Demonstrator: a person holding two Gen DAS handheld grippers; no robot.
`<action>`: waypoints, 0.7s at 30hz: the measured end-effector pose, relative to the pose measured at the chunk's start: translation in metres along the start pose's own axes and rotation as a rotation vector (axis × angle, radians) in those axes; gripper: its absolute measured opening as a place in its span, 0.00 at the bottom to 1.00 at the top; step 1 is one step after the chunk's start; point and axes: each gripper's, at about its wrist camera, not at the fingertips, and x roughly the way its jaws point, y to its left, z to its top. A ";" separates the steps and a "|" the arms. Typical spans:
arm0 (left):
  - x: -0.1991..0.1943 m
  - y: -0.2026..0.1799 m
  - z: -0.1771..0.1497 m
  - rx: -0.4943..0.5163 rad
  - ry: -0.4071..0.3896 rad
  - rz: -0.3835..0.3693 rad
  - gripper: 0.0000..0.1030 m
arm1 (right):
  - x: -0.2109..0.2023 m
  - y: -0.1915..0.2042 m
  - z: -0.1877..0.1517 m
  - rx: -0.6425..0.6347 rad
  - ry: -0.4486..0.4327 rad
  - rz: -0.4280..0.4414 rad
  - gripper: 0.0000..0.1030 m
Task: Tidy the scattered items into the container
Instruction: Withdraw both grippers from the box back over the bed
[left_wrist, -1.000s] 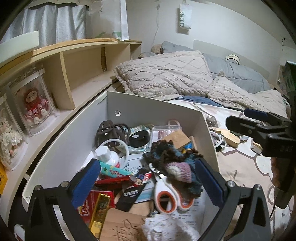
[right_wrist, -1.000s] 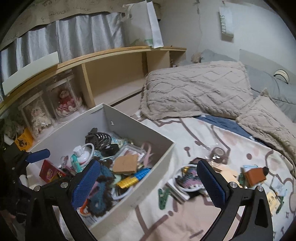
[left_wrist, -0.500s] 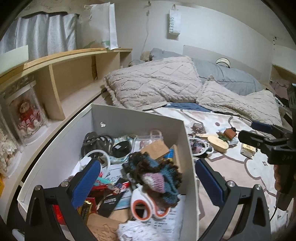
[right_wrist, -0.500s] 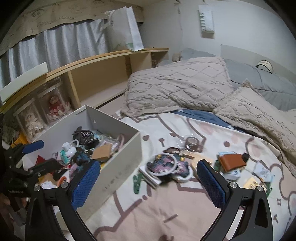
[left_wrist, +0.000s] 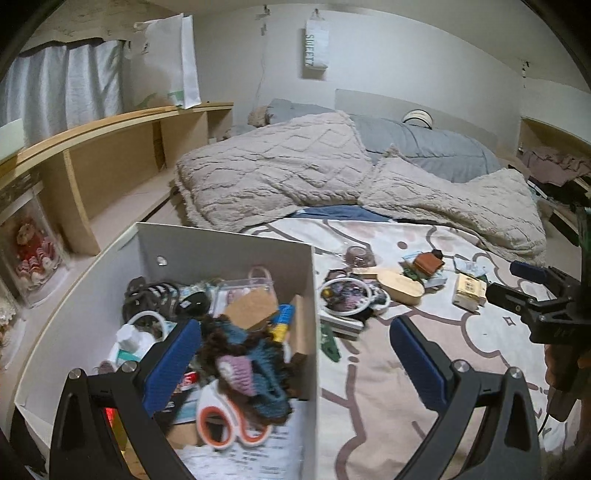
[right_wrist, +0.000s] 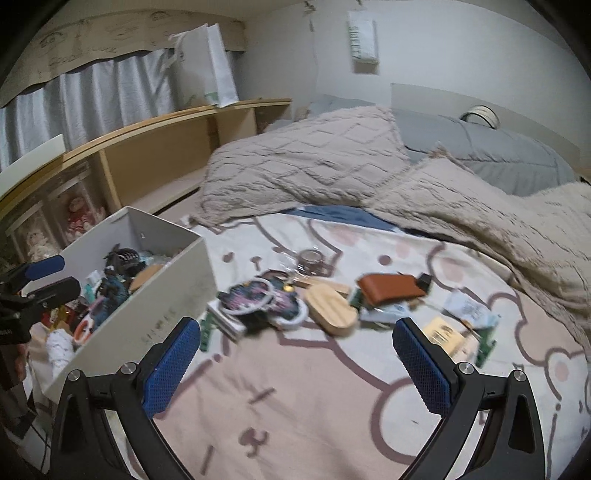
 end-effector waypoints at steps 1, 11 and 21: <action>0.002 -0.004 0.000 0.007 0.004 -0.005 1.00 | -0.002 -0.005 -0.003 0.010 -0.002 -0.008 1.00; 0.020 -0.040 -0.007 0.072 0.053 -0.047 1.00 | -0.013 -0.043 -0.028 0.072 0.001 -0.050 1.00; 0.034 -0.065 -0.015 0.101 0.074 -0.093 1.00 | -0.013 -0.067 -0.052 0.103 0.033 -0.091 1.00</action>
